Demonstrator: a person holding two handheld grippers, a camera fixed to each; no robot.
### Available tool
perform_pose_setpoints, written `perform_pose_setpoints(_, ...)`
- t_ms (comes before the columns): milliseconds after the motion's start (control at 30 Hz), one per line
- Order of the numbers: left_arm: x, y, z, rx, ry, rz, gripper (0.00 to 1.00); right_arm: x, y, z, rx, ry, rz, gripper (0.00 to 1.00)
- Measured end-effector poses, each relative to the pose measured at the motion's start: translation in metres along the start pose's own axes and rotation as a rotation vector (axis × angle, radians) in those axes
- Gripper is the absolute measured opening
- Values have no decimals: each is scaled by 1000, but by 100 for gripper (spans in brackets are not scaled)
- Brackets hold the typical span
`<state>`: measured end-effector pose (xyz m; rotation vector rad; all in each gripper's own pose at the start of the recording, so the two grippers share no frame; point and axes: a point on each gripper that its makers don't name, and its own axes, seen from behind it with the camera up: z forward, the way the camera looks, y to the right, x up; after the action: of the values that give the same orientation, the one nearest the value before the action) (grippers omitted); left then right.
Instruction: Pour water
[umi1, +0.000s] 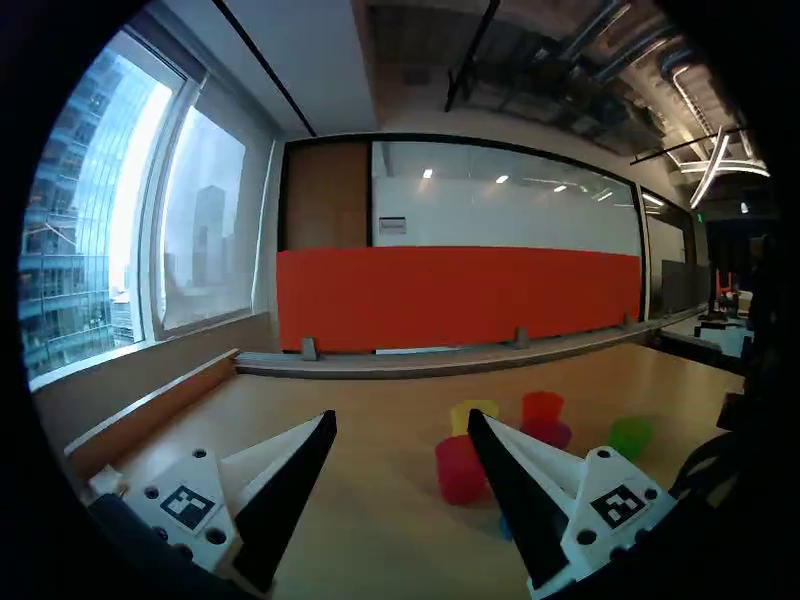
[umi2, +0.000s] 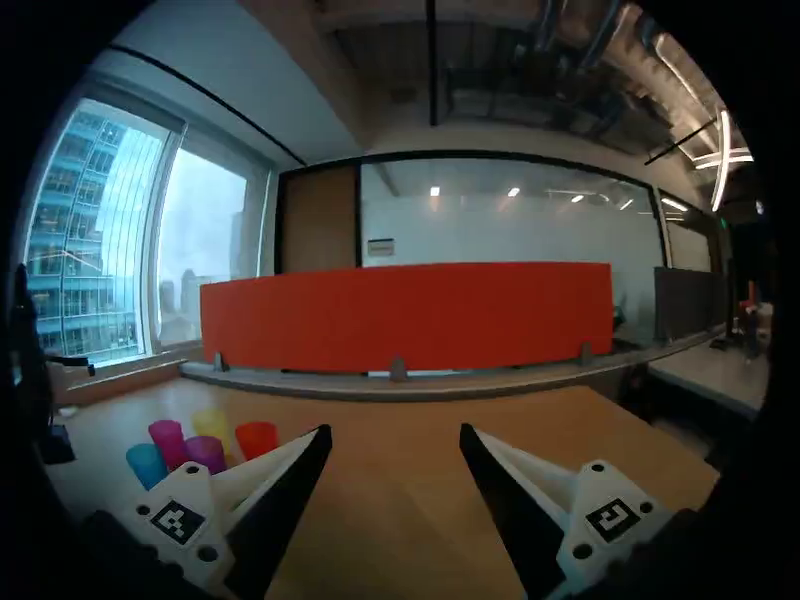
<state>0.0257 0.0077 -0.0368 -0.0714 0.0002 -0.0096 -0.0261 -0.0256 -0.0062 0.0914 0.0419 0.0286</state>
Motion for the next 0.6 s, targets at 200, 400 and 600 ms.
perform_pose_setpoints(200,8,-3,0,22,42,-44,98,9,16,-4,-75,66,-11,99)
perform_pose_setpoints(400,8,-2,2,29,46,-41,98,10,27,-9,-130,88,-27,99)
perform_pose_setpoints(600,7,0,5,25,45,-31,98,13,29,-10,-134,93,-21,99)
